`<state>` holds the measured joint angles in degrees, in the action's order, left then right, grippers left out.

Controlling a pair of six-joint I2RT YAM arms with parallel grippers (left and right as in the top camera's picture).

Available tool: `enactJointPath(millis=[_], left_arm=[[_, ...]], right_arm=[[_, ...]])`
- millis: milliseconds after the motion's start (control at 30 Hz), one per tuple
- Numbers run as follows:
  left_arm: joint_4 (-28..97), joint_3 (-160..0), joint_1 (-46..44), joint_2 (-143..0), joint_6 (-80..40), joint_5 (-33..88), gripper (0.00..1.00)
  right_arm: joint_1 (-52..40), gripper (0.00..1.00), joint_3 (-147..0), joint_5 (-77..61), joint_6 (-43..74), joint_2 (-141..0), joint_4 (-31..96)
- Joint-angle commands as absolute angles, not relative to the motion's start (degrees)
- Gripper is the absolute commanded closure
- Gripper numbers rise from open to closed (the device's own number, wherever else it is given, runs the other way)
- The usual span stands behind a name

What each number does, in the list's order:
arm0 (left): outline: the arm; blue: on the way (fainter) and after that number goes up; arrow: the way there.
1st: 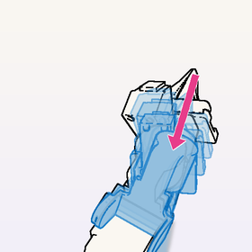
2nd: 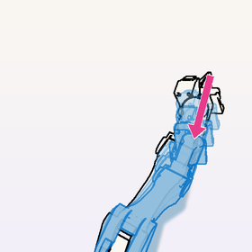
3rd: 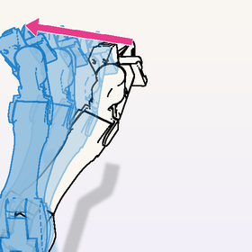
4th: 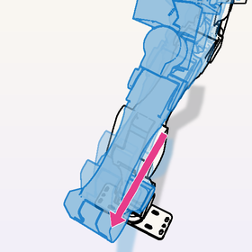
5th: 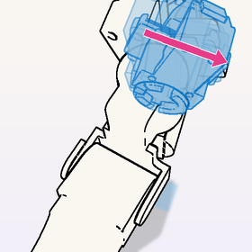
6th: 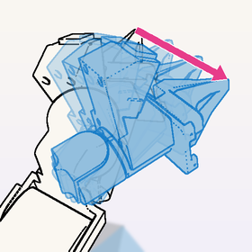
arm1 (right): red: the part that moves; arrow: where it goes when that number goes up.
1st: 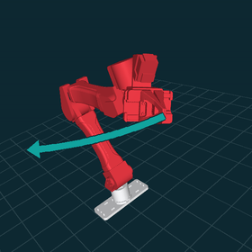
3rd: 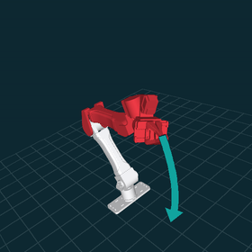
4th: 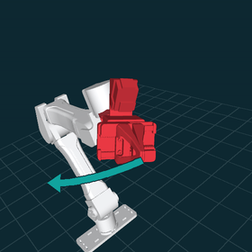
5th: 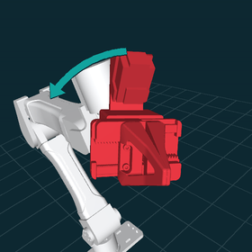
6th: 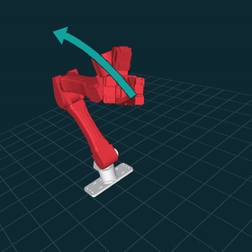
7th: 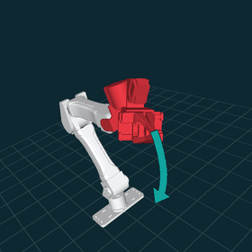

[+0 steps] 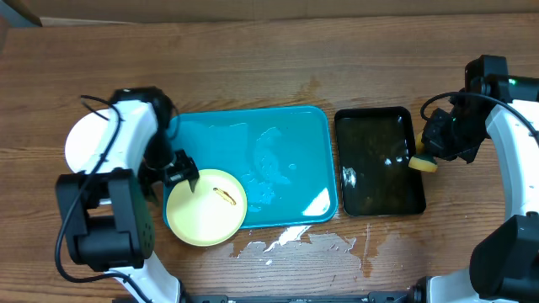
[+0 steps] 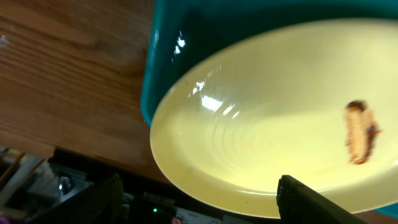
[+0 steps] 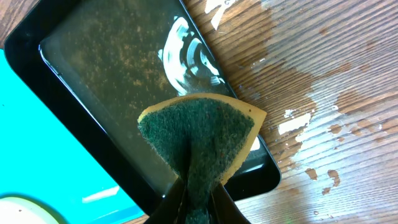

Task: Clean dirty plates on tray and stack at the side
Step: 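Move left gripper to the yellow plate rim on the teal tray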

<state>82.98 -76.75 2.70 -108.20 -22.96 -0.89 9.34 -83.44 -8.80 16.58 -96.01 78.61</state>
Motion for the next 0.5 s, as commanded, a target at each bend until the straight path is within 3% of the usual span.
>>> enactJointPath(millis=[0, 467], left_arm=[[83.0, -73.7, 1.0, -106.6, -24.5, -3.6, 0.21], [80.8, -68.7, 1.1, -96.6, -27.0, -3.6, 0.25]], right_arm=[[9.3, 0.90, -83.2, -9.3, 16.4, -95.9, 78.5], [9.3, 0.90, -83.2, -9.1, 16.2, -95.9, 79.0]])
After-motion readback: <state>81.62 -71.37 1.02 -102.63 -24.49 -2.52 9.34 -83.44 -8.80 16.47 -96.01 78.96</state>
